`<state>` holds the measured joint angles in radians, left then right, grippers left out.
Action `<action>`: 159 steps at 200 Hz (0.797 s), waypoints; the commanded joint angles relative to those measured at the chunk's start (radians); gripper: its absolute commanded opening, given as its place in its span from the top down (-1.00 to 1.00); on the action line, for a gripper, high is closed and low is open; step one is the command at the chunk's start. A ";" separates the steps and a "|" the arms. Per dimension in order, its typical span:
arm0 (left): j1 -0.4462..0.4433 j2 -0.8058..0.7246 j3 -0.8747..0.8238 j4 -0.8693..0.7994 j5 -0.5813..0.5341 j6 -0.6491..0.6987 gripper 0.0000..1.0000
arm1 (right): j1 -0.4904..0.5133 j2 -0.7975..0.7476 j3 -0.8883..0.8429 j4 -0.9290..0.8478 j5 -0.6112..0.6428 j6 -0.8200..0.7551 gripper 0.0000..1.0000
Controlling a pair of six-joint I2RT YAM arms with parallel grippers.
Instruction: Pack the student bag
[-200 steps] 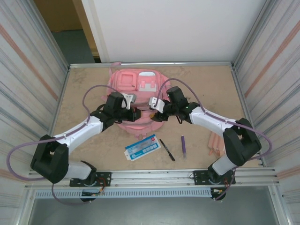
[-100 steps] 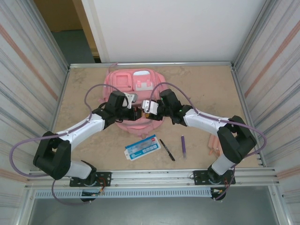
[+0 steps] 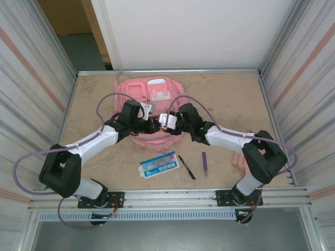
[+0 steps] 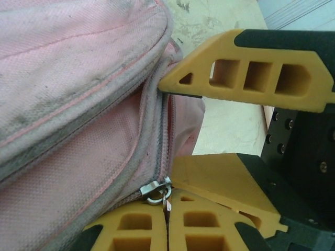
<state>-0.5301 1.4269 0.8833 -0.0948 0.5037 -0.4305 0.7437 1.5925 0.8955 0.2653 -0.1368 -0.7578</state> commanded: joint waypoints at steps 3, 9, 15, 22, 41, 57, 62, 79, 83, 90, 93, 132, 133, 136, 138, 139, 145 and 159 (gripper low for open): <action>-0.042 -0.023 0.060 0.126 0.218 0.011 1.00 | 0.042 0.019 -0.024 0.139 0.018 -0.043 0.03; -0.038 -0.023 0.057 0.132 0.223 -0.002 1.00 | 0.039 0.007 -0.032 0.133 0.014 -0.041 0.03; -0.035 -0.022 0.054 0.146 0.244 -0.013 1.00 | 0.032 -0.003 -0.041 0.133 0.005 -0.036 0.03; -0.031 -0.023 0.053 0.158 0.266 -0.020 1.00 | 0.024 -0.015 -0.057 0.139 -0.015 -0.033 0.03; -0.030 -0.031 0.063 0.129 0.255 -0.014 1.00 | -0.008 -0.054 -0.080 0.132 -0.078 -0.020 0.02; -0.018 -0.039 0.064 0.121 0.244 -0.020 1.00 | -0.036 -0.105 -0.097 0.097 -0.139 -0.015 -0.23; -0.014 -0.040 0.066 0.116 0.244 -0.023 1.00 | -0.046 -0.119 -0.105 0.099 -0.152 -0.014 -0.37; -0.006 -0.039 0.082 0.078 0.240 -0.015 1.00 | -0.066 -0.143 -0.119 0.104 -0.163 -0.023 -0.39; -0.007 -0.038 0.087 0.073 0.240 -0.012 1.00 | -0.068 -0.146 -0.116 0.094 -0.163 -0.027 -0.38; -0.007 -0.038 0.088 0.073 0.248 -0.011 1.00 | -0.070 -0.149 -0.106 0.070 -0.162 -0.032 -0.37; -0.007 -0.039 0.089 0.077 0.253 -0.012 1.00 | -0.070 -0.149 -0.103 0.060 -0.164 -0.035 -0.36; -0.006 -0.039 0.082 0.081 0.264 -0.006 1.00 | -0.066 -0.129 -0.059 0.005 -0.223 -0.029 0.13; -0.006 -0.039 0.080 0.081 0.263 -0.006 1.00 | -0.066 -0.131 -0.059 0.006 -0.224 -0.028 0.13; -0.006 -0.040 0.080 0.081 0.261 -0.005 1.00 | -0.065 -0.134 -0.063 0.010 -0.227 -0.027 0.13; -0.006 -0.040 0.080 0.082 0.260 -0.006 1.00 | -0.064 -0.136 -0.066 0.014 -0.227 -0.026 0.13; -0.006 -0.039 0.080 0.081 0.260 -0.006 1.00 | -0.065 -0.138 -0.067 0.018 -0.228 -0.025 0.13; -0.004 -0.037 0.081 0.078 0.260 -0.006 1.00 | -0.063 -0.146 -0.081 0.039 -0.228 -0.026 0.13; 0.000 -0.035 0.090 0.065 0.262 -0.004 1.00 | -0.068 -0.164 -0.106 0.073 -0.231 -0.034 0.13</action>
<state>-0.5232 1.4300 0.9215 -0.1017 0.6361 -0.4618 0.6693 1.4601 0.7975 0.3065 -0.3019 -0.7868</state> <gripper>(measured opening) 0.055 0.435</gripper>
